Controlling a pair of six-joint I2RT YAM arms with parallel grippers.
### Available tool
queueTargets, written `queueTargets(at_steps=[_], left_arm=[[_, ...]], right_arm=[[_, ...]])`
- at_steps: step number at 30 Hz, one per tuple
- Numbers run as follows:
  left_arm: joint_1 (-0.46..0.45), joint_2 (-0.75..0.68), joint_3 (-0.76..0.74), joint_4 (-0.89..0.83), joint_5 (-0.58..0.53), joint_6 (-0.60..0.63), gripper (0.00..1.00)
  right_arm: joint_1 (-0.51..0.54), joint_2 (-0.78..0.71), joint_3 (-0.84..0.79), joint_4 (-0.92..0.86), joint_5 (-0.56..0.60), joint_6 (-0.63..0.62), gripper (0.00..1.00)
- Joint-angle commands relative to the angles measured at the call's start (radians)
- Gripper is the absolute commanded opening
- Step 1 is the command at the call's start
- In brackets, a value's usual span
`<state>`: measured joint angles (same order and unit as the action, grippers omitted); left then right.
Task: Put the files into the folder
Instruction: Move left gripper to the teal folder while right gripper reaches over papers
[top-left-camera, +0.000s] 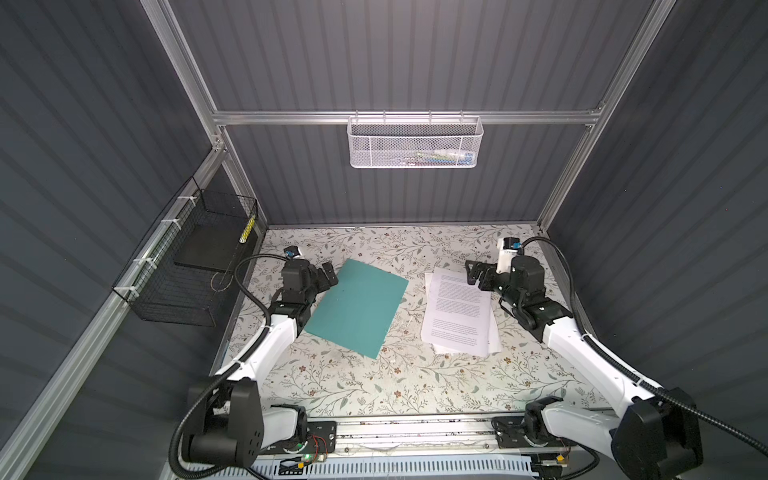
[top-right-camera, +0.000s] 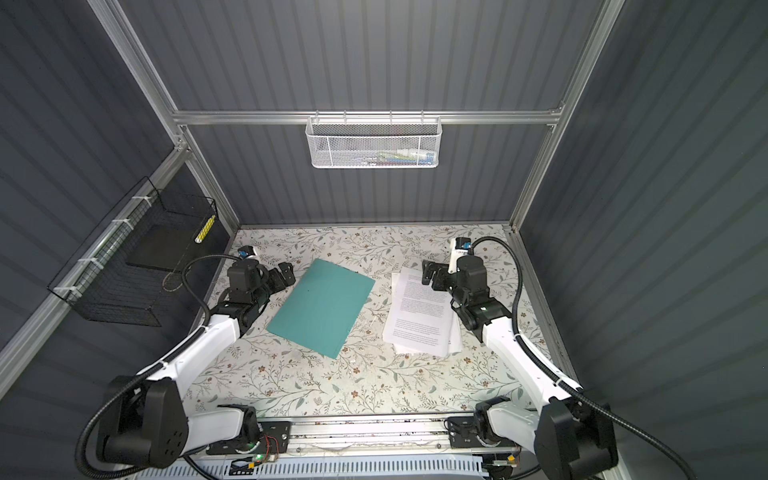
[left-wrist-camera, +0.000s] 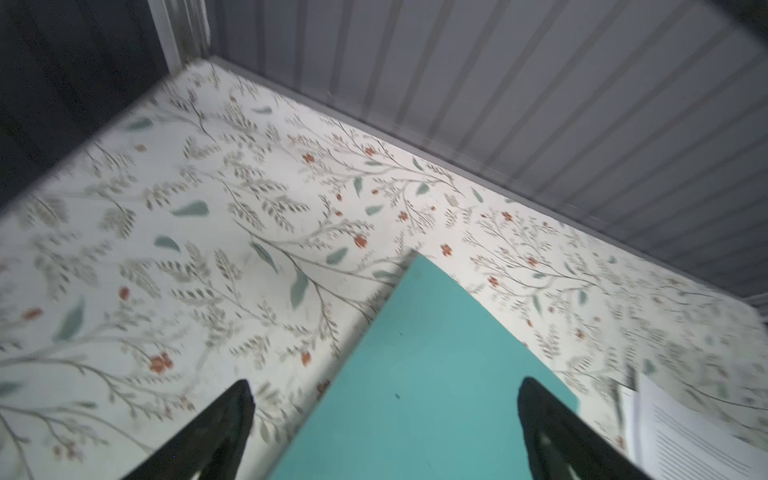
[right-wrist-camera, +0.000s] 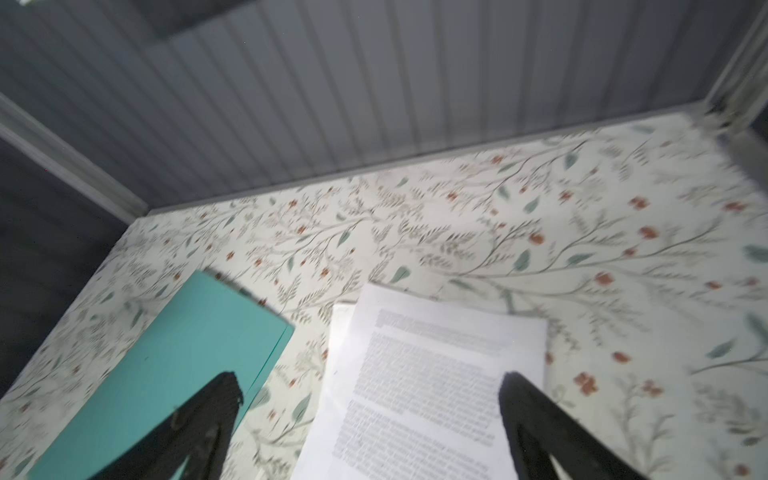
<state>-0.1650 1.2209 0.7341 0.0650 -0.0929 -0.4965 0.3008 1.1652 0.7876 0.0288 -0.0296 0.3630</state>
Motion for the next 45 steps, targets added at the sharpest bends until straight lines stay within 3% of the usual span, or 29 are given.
queueTargets(at_steps=[1, 7, 12, 18, 27, 40, 45], left_arm=[[-0.039, -0.134, -0.116, -0.126, 0.105, -0.235, 0.99], [-0.062, -0.434, -0.316, -0.203, 0.089, -0.432, 0.96], [-0.062, -0.576, -0.358, -0.318, 0.061, -0.447, 0.95], [-0.061, -0.525, -0.459, -0.114, 0.06, -0.495, 0.9], [-0.059, -0.327, -0.457, 0.048, 0.087, -0.489, 0.77], [0.055, -0.423, -0.508, -0.081, 0.105, -0.459, 0.78], [0.079, -0.373, -0.532, -0.023, 0.128, -0.464, 0.77]], right_arm=[[0.031, 0.022, 0.027, -0.102, -0.135, 0.092, 0.99], [0.039, 0.096, 0.031, -0.047, -0.274, 0.189, 0.99], [0.04, 0.143, 0.02, 0.01, -0.384, 0.249, 0.99], [0.039, 0.137, 0.004, 0.033, -0.391, 0.263, 0.99], [0.04, 0.119, -0.007, 0.03, -0.372, 0.266, 0.99], [0.04, 0.142, -0.014, 0.043, -0.371, 0.274, 0.99], [0.04, 0.151, -0.01, 0.044, -0.374, 0.275, 0.98]])
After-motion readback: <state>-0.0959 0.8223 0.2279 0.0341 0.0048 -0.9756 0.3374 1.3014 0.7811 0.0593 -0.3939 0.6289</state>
